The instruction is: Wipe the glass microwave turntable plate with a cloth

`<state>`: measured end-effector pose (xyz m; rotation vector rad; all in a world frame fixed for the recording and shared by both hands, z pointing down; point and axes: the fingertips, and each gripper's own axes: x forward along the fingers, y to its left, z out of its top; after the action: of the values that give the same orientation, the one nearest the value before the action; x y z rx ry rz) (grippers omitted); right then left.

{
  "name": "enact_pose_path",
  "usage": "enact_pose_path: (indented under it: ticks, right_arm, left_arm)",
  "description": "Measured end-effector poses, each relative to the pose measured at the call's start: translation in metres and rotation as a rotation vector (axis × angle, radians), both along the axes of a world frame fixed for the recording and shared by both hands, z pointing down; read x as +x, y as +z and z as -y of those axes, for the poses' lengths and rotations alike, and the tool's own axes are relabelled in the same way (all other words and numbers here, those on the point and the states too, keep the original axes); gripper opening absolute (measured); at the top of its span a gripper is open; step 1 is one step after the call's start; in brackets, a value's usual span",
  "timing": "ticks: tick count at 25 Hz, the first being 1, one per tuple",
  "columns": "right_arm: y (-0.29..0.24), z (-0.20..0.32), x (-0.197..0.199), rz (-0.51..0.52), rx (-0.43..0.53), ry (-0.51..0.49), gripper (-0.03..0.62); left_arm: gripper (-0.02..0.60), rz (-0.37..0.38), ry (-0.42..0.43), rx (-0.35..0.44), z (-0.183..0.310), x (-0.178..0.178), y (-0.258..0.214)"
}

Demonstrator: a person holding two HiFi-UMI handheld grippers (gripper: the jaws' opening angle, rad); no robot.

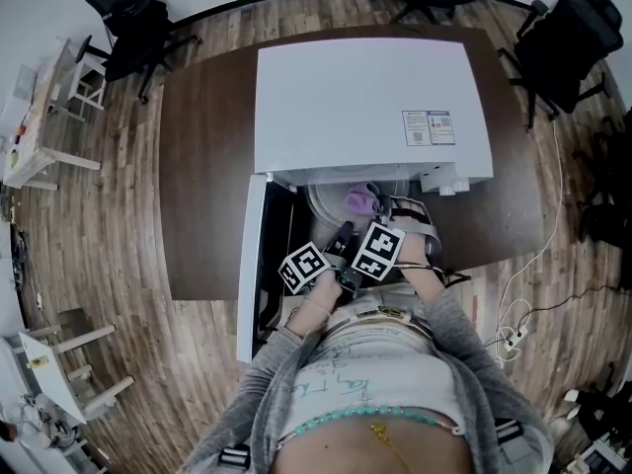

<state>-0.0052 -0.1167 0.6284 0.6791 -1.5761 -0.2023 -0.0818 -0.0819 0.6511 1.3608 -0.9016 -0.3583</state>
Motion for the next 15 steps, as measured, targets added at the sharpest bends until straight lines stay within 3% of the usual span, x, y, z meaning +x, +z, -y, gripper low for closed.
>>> enact_pose_path:
  ticks: [15]
  right_arm:
    - [0.0, -0.022, -0.037, 0.122, -0.062, -0.157, 0.117]
  left_arm:
    - [0.064, 0.011, -0.013, 0.006, 0.0, 0.0, 0.0]
